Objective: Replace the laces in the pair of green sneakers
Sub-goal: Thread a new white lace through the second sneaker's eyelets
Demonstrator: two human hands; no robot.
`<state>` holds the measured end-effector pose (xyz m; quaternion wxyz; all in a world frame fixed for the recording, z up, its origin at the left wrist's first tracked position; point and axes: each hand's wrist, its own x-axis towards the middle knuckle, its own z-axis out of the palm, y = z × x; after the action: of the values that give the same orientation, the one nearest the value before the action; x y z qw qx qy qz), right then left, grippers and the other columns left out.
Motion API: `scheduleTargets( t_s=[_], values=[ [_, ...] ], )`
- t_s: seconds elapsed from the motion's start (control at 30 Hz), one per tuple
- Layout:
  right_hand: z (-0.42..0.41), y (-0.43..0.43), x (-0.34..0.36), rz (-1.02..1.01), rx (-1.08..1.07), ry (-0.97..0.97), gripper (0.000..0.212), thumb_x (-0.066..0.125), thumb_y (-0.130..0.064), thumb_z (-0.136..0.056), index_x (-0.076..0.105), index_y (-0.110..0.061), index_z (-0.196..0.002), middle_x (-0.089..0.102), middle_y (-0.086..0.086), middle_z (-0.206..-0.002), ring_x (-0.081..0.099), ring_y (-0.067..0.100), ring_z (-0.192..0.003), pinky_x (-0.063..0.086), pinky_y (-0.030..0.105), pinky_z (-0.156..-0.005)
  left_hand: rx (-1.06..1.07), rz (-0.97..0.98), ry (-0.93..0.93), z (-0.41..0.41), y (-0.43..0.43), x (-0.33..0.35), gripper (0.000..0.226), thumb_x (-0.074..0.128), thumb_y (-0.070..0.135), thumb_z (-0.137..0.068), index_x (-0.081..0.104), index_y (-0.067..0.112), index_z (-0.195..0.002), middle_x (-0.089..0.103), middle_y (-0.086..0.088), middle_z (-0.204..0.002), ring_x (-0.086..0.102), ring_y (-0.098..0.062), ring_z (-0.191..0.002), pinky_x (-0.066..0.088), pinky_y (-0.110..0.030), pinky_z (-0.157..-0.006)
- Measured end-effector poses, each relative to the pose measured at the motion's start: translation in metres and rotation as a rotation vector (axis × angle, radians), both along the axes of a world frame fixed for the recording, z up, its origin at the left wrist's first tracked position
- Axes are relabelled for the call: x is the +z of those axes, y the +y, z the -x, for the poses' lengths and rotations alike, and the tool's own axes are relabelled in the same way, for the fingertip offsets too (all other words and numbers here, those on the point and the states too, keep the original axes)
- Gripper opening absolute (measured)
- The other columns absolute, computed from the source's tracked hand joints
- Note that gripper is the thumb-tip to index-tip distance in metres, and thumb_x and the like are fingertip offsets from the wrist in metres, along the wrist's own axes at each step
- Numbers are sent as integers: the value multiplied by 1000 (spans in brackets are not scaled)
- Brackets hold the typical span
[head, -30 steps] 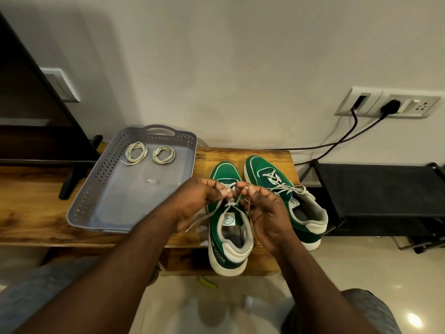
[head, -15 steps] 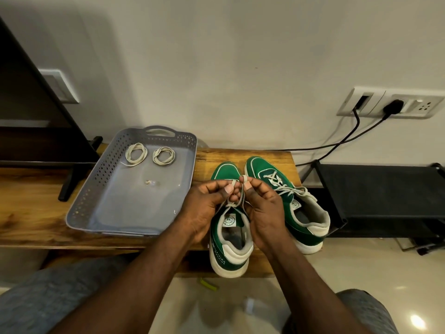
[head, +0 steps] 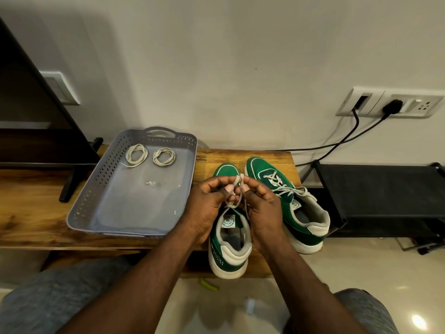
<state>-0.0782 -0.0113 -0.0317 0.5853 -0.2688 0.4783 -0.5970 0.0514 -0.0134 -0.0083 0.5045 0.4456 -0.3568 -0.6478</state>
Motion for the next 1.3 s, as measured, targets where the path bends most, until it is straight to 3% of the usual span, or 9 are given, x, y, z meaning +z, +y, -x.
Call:
scheduleTargets(
  t_s=[0.2, 0.37, 0.6, 0.73, 0.87, 0.93, 1.07, 1.2, 1.3],
  values=[
    [0, 1, 1, 15, 19, 16, 29, 59, 3, -101, 78, -13, -115, 78, 16, -115, 74, 35, -110, 59, 47, -96, 50, -41, 33, 1, -2, 3, 18, 67, -2, -94, 72, 6, -110, 76, -23, -108, 72, -28, -92, 63, -36, -83],
    [3, 4, 6, 67, 29, 94, 26, 62, 7, -98, 73, -10, -114, 80, 10, -99, 76, 19, -85, 60, 28, -73, 12, -115, 35, -3, -7, 7, 27, 69, -2, -92, 68, 5, -119, 79, -17, -102, 74, -22, -85, 62, -31, -77],
    [14, 5, 7, 248, 62, 855, 41, 70, 8, -92, 59, -28, -108, 75, -9, -88, 74, 5, -84, 64, 34, -75, -141, -112, -126, -11, -9, 11, 21, 69, -1, -93, 76, 3, -113, 80, -15, -99, 74, -15, -87, 59, -24, -78],
    [15, 7, 8, 295, 72, 906, 46, 74, 0, -93, 56, -35, -118, 77, -11, -92, 74, 1, -88, 64, 30, -76, -56, -170, -113, -9, -8, 13, 14, 73, 7, -93, 77, 2, -105, 79, -13, -91, 70, -12, -73, 57, -24, -68],
    [10, 13, 4, 349, 40, 910, 45, 72, -2, -95, 57, -32, -126, 77, -11, -100, 73, 0, -95, 60, 20, -78, 62, -237, -45, -3, -6, 12, 12, 80, 12, -89, 75, 6, -98, 79, -16, -93, 70, -17, -74, 59, -30, -69],
    [6, 14, 0, 353, -31, 962, 40, 69, -2, -95, 67, -28, -127, 76, -8, -105, 70, 2, -99, 60, 25, -83, 86, -159, -166, 0, -3, 12, 14, 81, 13, -89, 73, 6, -97, 79, -14, -90, 72, -20, -76, 62, -34, -73],
    [0, 11, -3, 351, -53, 1062, 35, 60, 0, -95, 77, -20, -118, 75, -5, -110, 60, 14, -102, 51, 31, -85, 12, 212, -814, -2, -5, 14, 15, 87, 23, -85, 71, 21, -87, 73, 3, -77, 72, -11, -72, 60, -28, -68],
    [-1, 8, -8, 240, 59, 1148, 33, 51, 0, -97, 74, -18, -113, 69, -3, -112, 53, 18, -104, 45, 34, -86, -80, 394, -1025, -9, -7, 18, 17, 85, 16, -85, 74, 29, -88, 72, 15, -85, 68, 0, -78, 62, -33, -76],
    [-3, 7, -12, 193, 121, 1151, 24, 52, -5, -100, 71, -18, -108, 63, -1, -111, 53, 20, -108, 48, 39, -91, -49, 492, -1126, -11, -7, 17, 20, 83, 14, -85, 72, 31, -88, 67, 14, -93, 66, -6, -82, 59, -37, -77]
  ],
)
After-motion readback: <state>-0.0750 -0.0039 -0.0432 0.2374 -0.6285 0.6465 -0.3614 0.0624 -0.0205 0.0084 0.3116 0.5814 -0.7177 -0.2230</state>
